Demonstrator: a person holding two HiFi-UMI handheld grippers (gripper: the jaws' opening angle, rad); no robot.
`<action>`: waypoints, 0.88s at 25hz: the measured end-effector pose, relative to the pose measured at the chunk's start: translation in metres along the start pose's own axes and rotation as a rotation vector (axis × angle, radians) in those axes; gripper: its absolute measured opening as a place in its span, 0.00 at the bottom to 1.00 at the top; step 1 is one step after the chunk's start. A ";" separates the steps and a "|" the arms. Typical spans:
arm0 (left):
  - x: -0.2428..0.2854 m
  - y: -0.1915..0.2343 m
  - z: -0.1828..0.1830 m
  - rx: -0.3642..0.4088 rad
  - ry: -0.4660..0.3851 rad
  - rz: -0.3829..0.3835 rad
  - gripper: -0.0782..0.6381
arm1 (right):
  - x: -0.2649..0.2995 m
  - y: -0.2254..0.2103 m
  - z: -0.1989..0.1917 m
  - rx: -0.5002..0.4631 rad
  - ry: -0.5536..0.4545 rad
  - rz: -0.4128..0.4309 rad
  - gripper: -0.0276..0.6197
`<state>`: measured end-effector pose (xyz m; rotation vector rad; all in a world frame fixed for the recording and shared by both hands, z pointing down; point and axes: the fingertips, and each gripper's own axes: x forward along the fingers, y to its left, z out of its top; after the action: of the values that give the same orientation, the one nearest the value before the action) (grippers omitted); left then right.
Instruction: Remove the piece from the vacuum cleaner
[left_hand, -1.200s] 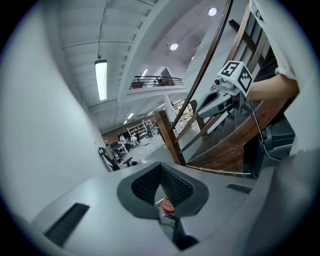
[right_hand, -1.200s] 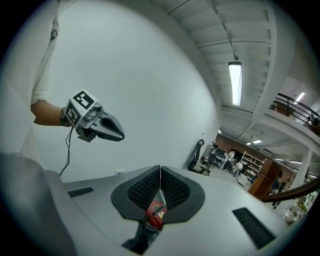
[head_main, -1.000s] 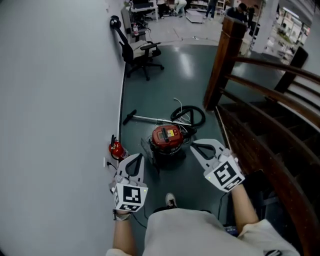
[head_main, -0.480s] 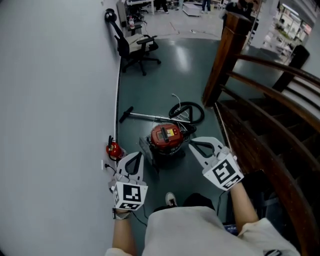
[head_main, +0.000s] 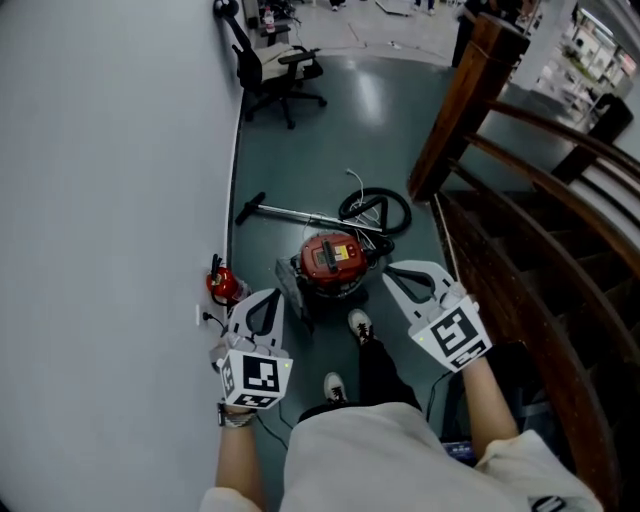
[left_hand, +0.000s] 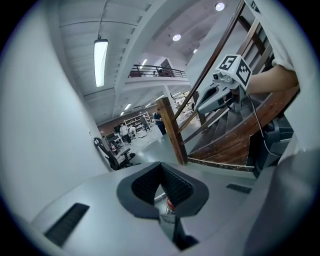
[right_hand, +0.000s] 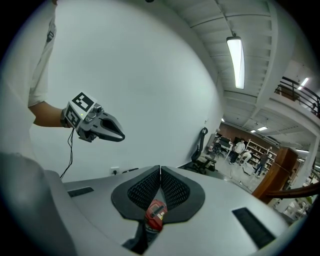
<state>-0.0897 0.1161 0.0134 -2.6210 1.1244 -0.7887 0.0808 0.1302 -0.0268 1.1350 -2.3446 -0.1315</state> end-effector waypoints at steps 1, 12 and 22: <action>0.003 0.001 -0.001 -0.002 0.003 0.007 0.11 | 0.004 -0.002 -0.001 -0.003 0.002 0.006 0.09; 0.041 0.015 -0.032 -0.031 0.078 0.071 0.11 | 0.067 -0.033 -0.019 -0.006 0.003 0.065 0.09; 0.088 0.035 -0.056 -0.092 0.114 0.128 0.11 | 0.129 -0.053 -0.045 -0.055 0.024 0.172 0.09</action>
<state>-0.0906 0.0312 0.0831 -2.5734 1.3746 -0.8892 0.0747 0.0055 0.0495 0.8998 -2.3894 -0.1185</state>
